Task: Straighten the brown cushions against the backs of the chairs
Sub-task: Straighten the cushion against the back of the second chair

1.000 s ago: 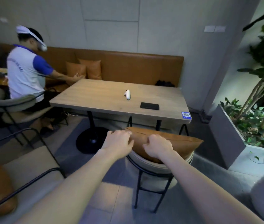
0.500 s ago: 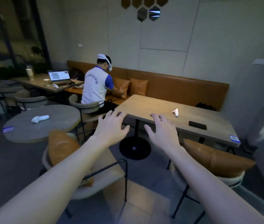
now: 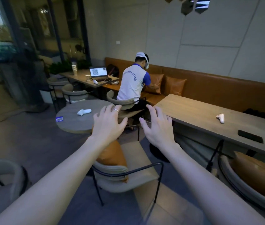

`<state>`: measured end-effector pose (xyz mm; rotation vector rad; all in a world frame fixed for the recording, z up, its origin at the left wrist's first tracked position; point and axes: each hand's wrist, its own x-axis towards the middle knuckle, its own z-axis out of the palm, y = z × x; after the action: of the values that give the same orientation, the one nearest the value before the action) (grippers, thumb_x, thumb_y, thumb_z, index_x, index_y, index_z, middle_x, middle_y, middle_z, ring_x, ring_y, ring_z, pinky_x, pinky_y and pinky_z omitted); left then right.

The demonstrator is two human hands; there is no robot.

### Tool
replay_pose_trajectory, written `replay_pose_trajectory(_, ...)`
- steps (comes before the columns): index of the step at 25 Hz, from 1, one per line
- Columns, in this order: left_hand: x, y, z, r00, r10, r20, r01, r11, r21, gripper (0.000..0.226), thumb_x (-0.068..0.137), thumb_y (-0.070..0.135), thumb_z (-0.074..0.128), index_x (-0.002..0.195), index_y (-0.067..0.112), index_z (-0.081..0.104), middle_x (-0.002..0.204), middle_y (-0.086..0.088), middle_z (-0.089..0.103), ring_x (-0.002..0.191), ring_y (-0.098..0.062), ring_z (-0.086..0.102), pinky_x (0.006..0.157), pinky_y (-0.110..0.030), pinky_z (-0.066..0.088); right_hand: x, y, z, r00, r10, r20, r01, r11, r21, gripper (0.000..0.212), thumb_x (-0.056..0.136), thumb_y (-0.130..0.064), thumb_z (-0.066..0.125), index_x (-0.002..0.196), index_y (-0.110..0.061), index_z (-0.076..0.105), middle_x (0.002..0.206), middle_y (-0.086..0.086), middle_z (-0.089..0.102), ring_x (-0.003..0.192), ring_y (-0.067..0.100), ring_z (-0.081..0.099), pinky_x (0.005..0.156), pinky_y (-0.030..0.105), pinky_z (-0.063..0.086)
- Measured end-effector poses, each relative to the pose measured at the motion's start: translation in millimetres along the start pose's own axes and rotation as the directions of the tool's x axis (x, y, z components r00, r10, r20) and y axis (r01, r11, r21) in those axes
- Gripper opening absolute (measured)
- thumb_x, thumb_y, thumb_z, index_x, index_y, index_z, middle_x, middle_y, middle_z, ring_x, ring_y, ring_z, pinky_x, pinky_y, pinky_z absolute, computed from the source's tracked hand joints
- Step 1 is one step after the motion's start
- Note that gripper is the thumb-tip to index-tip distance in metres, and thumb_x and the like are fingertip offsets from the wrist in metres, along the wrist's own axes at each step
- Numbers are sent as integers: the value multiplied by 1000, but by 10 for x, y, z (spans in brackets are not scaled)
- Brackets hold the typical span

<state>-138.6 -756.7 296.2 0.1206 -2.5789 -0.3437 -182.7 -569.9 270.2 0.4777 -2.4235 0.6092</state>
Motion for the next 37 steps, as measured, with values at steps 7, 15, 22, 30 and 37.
replay_pose_trajectory(7, 572, -829, 925, 972, -166, 165, 165, 986, 20, 56, 96, 49, 53, 143, 19, 47, 144, -8, 51, 133, -31, 43, 99, -53, 38, 252, 130, 1461, 944, 199, 264, -216, 976, 35, 64, 98, -57, 42, 153, -27, 32, 152, 8, 44, 136, 31, 45, 106, 56, 37)
replay_pose_trajectory(15, 716, -1756, 2430, 825, -413, 385, 435, 900, 33, 70, 89, 60, 57, 145, 21, 42, 138, -12, 53, 129, -38, 47, 98, -60, 42, -97, 196, 3048, 746, 404, 529, -475, 880, -3, 67, 98, -59, 43, 155, -29, 24, 149, 9, 41, 136, 35, 42, 103, 57, 35)
replay_pose_trajectory(22, 657, -2523, 3218, 638, -539, 549, 650, 760, -9, 92, 78, 74, 60, 152, 31, 30, 156, -6, 36, 139, -41, 36, 108, -65, 33, -633, 180, 3838, 302, 788, 537, -892, 432, -134, 75, 93, -54, 59, 153, -28, 22, 154, 11, 30, 140, 36, 33, 106, 60, 34)
replay_pose_trajectory(30, 888, -3139, 3749, 460, -515, 723, 789, 611, -66, 132, 58, 89, 62, 158, 39, -8, 168, -8, 10, 149, -42, 21, 118, -60, 24, -753, 250, 4302, -151, 828, 540, -979, -52, -195, 101, 91, -42, 69, 161, -29, -2, 157, 27, 18, 124, 47, 52, 93, 40, 50)
replay_pose_trajectory(37, 1081, -3288, 3970, 402, -562, 723, 860, 503, -87, 130, 58, 85, 70, 157, 46, -4, 166, -15, 10, 145, -44, 27, 117, -55, 29, -754, 385, 4429, -144, 835, 532, -974, -23, -227, 87, 91, -31, 69, 159, -22, 15, 151, 27, 18, 116, 47, 55, 86, 40, 50)
